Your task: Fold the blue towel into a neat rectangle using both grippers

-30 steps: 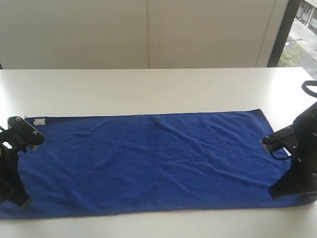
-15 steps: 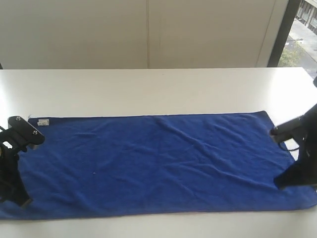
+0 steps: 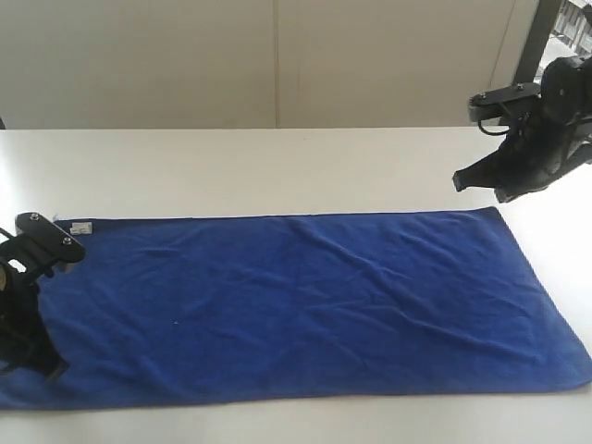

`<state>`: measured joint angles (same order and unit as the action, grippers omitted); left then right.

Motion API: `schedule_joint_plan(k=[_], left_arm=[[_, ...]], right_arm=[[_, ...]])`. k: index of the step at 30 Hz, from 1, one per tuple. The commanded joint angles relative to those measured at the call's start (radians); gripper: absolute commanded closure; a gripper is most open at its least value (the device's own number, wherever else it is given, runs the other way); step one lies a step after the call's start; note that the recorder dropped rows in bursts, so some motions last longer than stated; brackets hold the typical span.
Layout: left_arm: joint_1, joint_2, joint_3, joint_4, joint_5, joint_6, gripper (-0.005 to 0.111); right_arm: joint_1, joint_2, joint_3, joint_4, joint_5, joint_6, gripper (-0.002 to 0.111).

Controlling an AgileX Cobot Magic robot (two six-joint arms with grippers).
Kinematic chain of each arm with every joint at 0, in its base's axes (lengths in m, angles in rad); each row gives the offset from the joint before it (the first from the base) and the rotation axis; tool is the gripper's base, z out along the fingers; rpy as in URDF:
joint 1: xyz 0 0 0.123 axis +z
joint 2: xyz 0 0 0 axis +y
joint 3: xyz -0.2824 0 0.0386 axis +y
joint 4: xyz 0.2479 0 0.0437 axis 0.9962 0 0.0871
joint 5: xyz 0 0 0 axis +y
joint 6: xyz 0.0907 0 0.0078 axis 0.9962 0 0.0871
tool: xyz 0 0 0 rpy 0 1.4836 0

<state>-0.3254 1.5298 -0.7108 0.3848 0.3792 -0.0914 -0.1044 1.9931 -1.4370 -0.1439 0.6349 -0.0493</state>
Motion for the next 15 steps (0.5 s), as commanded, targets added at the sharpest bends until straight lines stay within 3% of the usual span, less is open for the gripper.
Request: schedule_joint_plan(k=[1,15], left_arm=[[0.003,-0.006,-0.013,-0.027,0.017,0.0,0.107],[0.003,-0.006,-0.013,-0.045,0.006,0.0,0.107]], right_arm=[[-0.044,0.157,-0.166,0.094,0.068,-0.106,0.108],[-0.048,0.338,-0.308,0.109,0.073,-0.13,0.108]])
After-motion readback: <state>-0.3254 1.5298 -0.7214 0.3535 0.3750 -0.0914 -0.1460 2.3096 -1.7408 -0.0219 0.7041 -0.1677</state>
